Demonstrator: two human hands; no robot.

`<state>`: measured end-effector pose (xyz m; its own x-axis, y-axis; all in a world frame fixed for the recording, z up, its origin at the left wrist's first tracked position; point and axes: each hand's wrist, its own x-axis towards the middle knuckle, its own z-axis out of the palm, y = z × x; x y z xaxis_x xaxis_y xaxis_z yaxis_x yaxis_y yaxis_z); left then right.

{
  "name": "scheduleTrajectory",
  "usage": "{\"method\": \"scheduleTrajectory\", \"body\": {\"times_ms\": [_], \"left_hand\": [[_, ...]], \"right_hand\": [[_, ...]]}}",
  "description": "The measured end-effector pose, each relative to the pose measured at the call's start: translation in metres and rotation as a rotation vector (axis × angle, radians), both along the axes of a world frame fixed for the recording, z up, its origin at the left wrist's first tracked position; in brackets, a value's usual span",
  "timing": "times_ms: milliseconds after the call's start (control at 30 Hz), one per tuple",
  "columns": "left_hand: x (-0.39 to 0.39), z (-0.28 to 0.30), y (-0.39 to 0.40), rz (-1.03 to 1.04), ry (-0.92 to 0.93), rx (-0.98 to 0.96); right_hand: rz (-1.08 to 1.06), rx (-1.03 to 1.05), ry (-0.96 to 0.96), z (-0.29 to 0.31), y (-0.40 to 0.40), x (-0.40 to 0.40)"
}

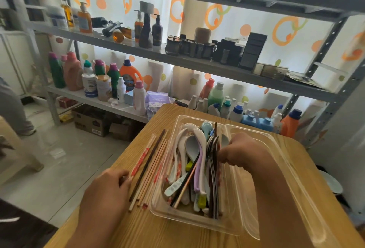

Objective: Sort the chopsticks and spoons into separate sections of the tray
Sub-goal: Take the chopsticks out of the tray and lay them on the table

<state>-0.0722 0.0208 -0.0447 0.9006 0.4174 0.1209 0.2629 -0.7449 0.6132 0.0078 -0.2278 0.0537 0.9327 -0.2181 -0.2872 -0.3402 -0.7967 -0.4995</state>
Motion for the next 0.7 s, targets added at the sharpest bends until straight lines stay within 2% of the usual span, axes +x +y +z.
{"method": "scheduleTrajectory", "body": {"times_ms": [233,400,467,567,700], "left_hand": [[0.004,-0.008,0.002,-0.041,0.049,0.084],[0.004,-0.010,0.001,-0.049,0.035,0.046],[0.004,-0.005,-0.002,-0.023,-0.044,-0.057],[-0.001,0.009,-0.006,-0.016,-0.266,-0.226],[-0.011,0.024,-0.013,-0.163,-0.400,-0.513]], "right_hand": [[-0.016,0.087,-0.068,0.020,-0.011,-0.012],[-0.007,0.230,-0.145,0.030,-0.016,-0.015],[0.024,0.308,-0.182,0.034,-0.010,-0.017],[0.062,0.420,-0.244,0.036,0.003,-0.021],[0.104,0.523,-0.342,0.036,0.018,-0.024]]}}
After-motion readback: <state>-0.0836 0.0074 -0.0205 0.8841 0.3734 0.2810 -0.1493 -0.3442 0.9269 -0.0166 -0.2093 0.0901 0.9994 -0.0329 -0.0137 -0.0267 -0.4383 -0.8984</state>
